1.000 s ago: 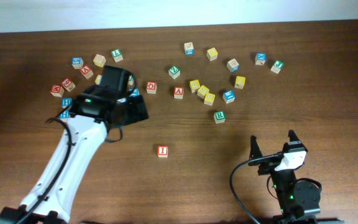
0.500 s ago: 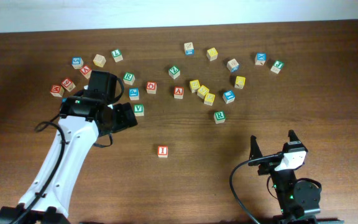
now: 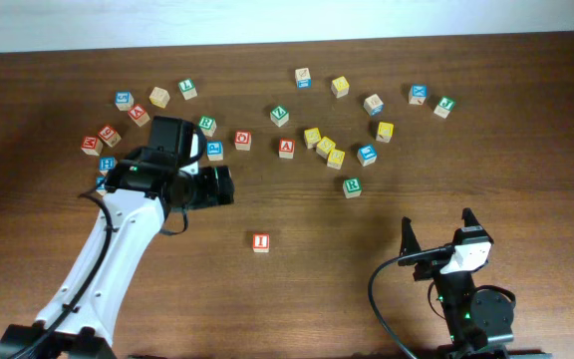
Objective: Spell out ICRA
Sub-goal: 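Open the left gripper, lift, and move over the yellow C block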
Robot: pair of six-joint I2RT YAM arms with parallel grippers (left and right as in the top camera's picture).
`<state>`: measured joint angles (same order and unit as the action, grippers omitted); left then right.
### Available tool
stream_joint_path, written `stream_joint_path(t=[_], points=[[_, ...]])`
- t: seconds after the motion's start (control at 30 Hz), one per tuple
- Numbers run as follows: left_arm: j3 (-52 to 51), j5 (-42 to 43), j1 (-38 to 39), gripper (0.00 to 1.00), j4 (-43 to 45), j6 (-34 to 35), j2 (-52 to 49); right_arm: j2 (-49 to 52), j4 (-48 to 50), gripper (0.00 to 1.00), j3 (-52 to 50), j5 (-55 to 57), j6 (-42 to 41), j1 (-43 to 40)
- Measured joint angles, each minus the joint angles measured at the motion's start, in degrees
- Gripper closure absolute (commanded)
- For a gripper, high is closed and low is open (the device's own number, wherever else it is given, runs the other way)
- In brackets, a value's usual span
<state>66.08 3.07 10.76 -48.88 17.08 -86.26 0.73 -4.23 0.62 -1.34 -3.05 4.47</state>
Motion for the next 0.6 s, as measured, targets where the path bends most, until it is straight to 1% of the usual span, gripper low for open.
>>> stream_joint_path(t=[0.03,0.13,0.2,0.3,0.47,0.6], points=[[0.0,-2.0,-0.1,0.01,2.4,-0.1,0.0,0.0,0.0,0.02,0.0,0.0,0.0,0.0],[-0.2,-4.6,-1.5,0.01,7.8,-0.1,-0.3,0.0,0.0,0.02,0.0,0.0,0.0,0.0],[-0.2,-5.7,-3.0,0.01,9.7,-0.1,-1.0,0.0,0.0,0.02,0.0,0.0,0.0,0.0],[-0.2,-6.4,-5.2,0.01,11.3,0.0,-2.8,0.0,0.0,0.02,0.0,0.0,0.0,0.0],[-0.2,-6.6,-11.1,0.01,11.4,0.0,-7.0,0.0,0.0,0.02,0.0,0.0,0.0,0.0],[-0.2,-6.4,-11.7,0.01,12.3,0.0,-7.3,0.0,0.0,0.01,0.0,0.0,0.0,0.0]])
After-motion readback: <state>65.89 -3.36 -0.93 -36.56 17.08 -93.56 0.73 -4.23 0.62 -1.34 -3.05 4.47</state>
